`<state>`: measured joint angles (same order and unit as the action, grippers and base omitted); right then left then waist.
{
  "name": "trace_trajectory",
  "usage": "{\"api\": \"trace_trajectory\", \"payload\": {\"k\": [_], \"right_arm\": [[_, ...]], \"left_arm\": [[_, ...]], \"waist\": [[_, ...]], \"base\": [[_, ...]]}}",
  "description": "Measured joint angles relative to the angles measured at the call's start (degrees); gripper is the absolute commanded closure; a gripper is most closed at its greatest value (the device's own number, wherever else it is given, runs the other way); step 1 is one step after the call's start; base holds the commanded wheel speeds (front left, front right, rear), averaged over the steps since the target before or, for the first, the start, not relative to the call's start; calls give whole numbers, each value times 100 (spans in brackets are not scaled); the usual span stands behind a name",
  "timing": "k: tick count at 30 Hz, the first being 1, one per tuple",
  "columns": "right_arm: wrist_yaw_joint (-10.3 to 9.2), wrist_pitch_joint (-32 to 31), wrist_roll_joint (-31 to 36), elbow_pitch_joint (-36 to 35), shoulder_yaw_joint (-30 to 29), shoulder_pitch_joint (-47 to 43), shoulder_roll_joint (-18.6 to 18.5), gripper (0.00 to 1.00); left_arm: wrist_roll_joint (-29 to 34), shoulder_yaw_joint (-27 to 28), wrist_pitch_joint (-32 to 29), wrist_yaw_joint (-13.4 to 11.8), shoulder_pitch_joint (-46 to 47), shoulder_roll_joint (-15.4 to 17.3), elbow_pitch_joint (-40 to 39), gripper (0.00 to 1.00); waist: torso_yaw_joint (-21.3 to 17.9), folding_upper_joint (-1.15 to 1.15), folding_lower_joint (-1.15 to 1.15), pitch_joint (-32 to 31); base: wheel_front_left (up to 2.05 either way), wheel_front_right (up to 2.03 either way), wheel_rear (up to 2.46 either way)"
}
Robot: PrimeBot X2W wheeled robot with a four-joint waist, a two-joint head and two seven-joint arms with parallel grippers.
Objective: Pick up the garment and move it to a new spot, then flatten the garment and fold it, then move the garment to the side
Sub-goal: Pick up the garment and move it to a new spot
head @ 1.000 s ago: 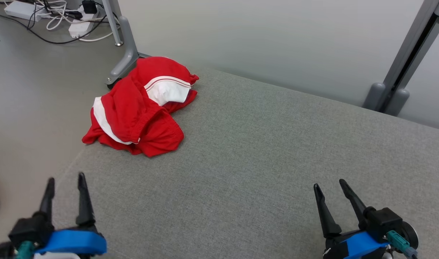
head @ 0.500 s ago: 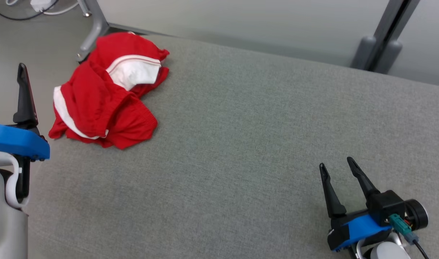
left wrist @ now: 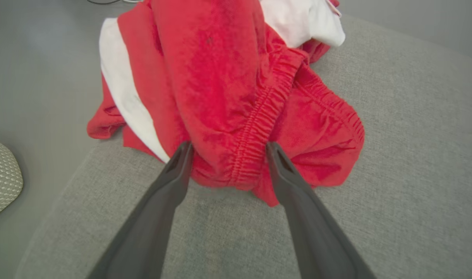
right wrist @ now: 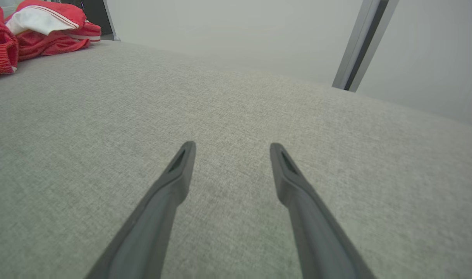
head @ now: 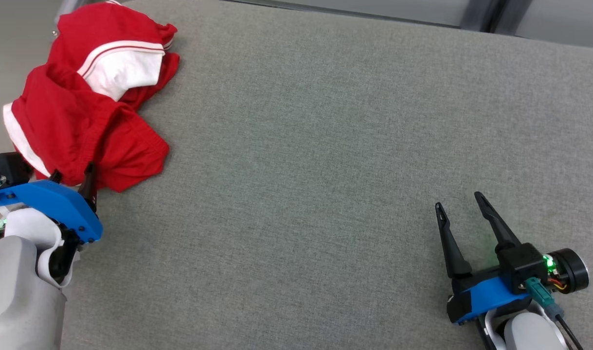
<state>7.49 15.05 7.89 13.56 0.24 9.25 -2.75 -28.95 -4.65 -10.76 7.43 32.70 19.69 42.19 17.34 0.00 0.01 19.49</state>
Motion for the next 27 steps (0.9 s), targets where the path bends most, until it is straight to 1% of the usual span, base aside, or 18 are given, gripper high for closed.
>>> {"api": "trace_trajectory", "payload": {"k": [3, 9, 10, 11, 12, 13, 14, 17, 21, 23, 27], "right_arm": [[0, -1, 23, -34, 29, 34, 0, 0], [0, 0, 54, -85, 94, 149, 1, 0], [0, 0, 53, -86, 96, 157, 1, 0], [0, 0, 47, -85, 98, 174, 2, 0], [0, 0, 43, -85, 98, 188, 2, 0], [0, 0, 33, -85, 93, 197, 2, 0], [0, 0, 13, -85, 85, 199, 2, 0], [0, 0, -5, -68, 43, 199, 1, 0], [0, 0, -177, -23, 43, 194, 0, 0], [0, 0, -281, 10, 93, 190, 0, 0], [0, 0, -533, 102, 193, 153, -1, 0]], "left_arm": [[-93, 3, 57, 1, 135, 22, 302, 0], [-149, -4, 371, 1, 435, 29, 859, 0], [-142, -21, 413, 0, 483, 30, 947, 19], [-110, -47, 480, 0, 520, 45, 1018, 51], [-78, -71, 545, 0, 556, 65, 1094, 69], [-56, -99, 615, 0, 595, 89, 1168, 91], [-19, -124, 702, 0, 638, 116, 1212, 100], [66, -209, 935, 0, 756, 182, 1287, 100], [235, -446, 1172, 0, 840, 369, 1250, 100], [286, -567, 1290, 1, 903, 493, 1101, 100], [471, -833, 1344, 1, 1041, 844, 732, 100]], "waist": [[-48, 0, 0, 152], [-156, 0, 0, 349], [-170, 0, 0, 362], [-187, 0, 0, 373], [-202, 0, 0, 379], [-215, 0, 0, 382], [-224, 0, 0, 379], [-229, 0, 0, 316], [-188, 0, -1, 118], [-162, 0, -1, -23], [-142, 0, -1, -346]], "base": [[0, 0, 0], [0, 0, 0], [0, 0, 0], [0, 0, 0], [0, 0, 0], [0, 0, 0], [0, 0, 0], [0, 0, 0], [0, 0, 0], [0, 0, 0], [0, 0, 0]]}}
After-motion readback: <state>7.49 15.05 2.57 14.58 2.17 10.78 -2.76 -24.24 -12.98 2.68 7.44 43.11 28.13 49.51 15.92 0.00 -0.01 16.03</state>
